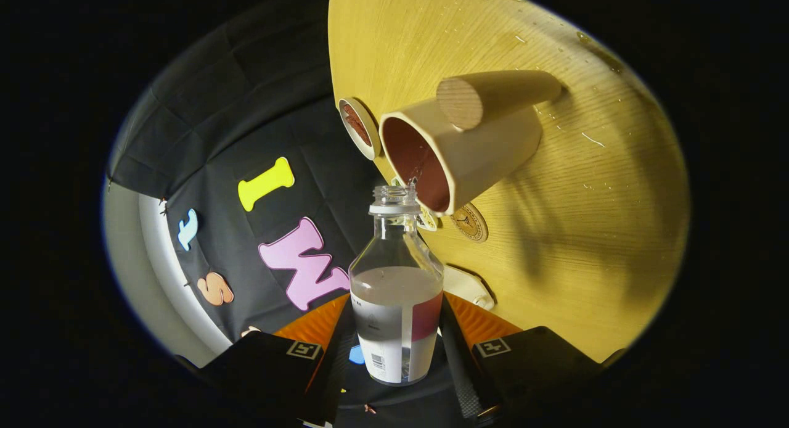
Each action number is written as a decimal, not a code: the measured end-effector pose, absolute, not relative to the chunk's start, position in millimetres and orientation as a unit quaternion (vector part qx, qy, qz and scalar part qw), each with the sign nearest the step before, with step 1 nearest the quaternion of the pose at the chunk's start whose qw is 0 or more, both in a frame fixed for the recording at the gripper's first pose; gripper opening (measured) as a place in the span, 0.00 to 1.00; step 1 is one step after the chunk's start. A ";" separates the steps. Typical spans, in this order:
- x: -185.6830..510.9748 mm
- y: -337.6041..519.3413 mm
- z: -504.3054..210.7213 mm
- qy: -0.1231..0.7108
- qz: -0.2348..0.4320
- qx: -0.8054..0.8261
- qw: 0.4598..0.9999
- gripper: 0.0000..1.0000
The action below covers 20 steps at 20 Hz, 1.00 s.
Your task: Take the bottle from table, then pour the juice into the cup, finally place the bottle on the coaster
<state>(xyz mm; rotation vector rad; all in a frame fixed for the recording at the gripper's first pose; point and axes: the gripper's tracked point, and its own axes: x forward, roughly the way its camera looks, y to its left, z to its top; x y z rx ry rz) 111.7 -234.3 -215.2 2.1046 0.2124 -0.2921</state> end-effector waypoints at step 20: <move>122.1 -258.5 -204.8 0.069 -0.147 0.907 0.389 0.75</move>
